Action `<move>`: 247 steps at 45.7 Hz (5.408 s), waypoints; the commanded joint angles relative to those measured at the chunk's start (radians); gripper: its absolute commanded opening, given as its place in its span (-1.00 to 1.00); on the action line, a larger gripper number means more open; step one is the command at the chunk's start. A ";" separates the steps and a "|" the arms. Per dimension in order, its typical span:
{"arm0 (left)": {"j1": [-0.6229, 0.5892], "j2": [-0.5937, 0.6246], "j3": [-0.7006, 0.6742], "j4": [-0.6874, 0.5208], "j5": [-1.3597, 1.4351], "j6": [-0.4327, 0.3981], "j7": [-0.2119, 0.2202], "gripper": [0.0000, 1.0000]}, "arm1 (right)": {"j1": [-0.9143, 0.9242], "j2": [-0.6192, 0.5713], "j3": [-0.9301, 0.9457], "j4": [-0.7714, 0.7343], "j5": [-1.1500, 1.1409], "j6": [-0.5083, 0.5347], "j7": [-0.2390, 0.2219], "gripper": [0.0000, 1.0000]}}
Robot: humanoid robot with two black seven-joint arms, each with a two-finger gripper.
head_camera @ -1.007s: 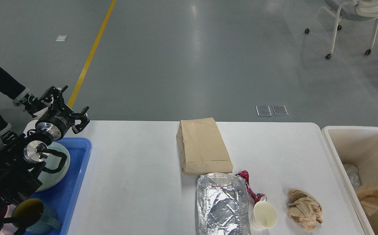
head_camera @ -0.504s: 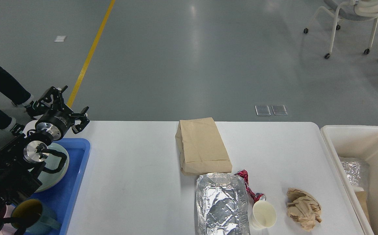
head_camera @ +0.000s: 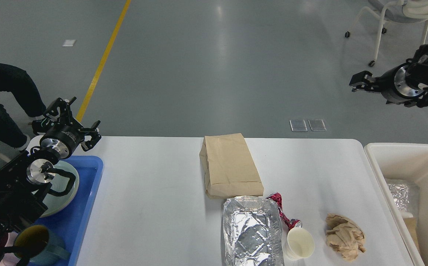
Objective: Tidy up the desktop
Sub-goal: 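Move the right gripper over the upright brown paper bag, then grasp the top of the upright brown paper bag with the right gripper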
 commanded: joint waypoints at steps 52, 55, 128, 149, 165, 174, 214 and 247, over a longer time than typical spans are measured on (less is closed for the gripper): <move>0.000 0.000 0.000 0.001 0.000 -0.002 0.000 0.93 | 0.315 -0.012 -0.016 0.488 0.000 0.286 0.004 1.00; 0.000 0.000 0.000 0.001 0.000 -0.002 0.000 0.93 | 0.315 -0.013 -0.013 0.486 0.001 0.264 0.004 1.00; -0.002 0.000 0.000 0.001 0.000 0.000 0.000 0.93 | -0.167 0.576 0.243 0.012 0.058 0.060 -0.004 1.00; 0.000 0.000 0.000 0.001 0.000 0.000 0.000 0.93 | -0.311 0.585 0.246 -0.078 0.048 0.036 -0.006 1.00; 0.000 0.000 0.000 -0.001 0.000 -0.002 0.000 0.93 | -0.347 0.585 0.257 -0.114 0.063 -0.010 -0.006 1.00; 0.000 0.000 0.000 0.001 0.000 0.000 0.000 0.93 | -0.351 0.585 0.248 -0.114 0.052 -0.016 -0.006 1.00; 0.000 0.000 0.000 0.001 0.000 0.000 0.000 0.93 | -0.491 0.576 0.173 -0.276 -0.043 -0.026 -0.006 1.00; 0.000 0.000 0.000 0.001 0.000 0.000 0.000 0.93 | -0.328 0.570 0.242 -0.143 -0.026 -0.019 -0.003 1.00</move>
